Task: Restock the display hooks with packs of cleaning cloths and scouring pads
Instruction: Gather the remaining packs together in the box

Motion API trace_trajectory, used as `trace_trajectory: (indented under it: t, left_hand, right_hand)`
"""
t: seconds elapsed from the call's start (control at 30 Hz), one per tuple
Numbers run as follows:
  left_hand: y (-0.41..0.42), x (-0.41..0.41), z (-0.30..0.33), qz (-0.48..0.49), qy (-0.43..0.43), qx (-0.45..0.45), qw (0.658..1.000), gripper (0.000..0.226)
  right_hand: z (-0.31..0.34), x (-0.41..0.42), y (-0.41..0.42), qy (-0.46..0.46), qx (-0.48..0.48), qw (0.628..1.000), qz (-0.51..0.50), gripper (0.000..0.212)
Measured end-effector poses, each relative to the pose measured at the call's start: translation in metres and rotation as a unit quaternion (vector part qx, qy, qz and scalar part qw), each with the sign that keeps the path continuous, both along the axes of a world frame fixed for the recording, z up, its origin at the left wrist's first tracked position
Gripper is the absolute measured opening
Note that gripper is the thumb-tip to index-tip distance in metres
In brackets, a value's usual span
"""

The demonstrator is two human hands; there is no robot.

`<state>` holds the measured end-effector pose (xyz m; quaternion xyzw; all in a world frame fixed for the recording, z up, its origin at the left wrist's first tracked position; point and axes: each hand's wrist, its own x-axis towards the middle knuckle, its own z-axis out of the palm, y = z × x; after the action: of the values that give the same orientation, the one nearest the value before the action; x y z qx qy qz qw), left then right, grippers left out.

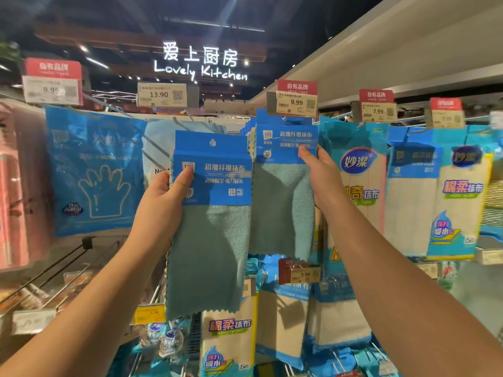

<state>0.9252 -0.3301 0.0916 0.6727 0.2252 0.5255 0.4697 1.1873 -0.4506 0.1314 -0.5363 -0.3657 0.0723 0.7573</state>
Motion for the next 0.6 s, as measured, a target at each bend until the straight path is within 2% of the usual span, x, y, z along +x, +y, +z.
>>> trace_trajectory:
  t: [0.1, 0.3, 0.37, 0.47, 0.6]
  left_hand:
    - [-0.003, 0.002, 0.001, -0.014, -0.007, -0.005, 1.000, 0.032]
    - [-0.004, 0.004, 0.003, -0.020, -0.006, -0.007, 1.000, 0.031]
    - [-0.005, 0.006, 0.004, -0.018, -0.001, -0.001, 1.000, 0.032]
    - [-0.008, 0.011, 0.004, -0.021, -0.006, 0.000, 1.000, 0.034]
    - [-0.011, 0.017, 0.002, -0.036, -0.009, -0.001, 0.999, 0.035]
  right_hand:
    - [0.002, 0.006, 0.011, 0.019, -0.036, 0.999, -0.001, 0.012]
    - [0.005, 0.016, 0.033, 0.036, -0.090, 0.995, -0.035, 0.020]
    - [0.011, 0.013, 0.038, 0.016, -0.136, 0.987, -0.081, 0.031]
    - [0.012, 0.010, 0.041, -0.030, -0.241, 0.956, -0.163, 0.051]
    - [0.011, 0.011, 0.047, -0.050, -0.224, 0.961, -0.154, 0.050]
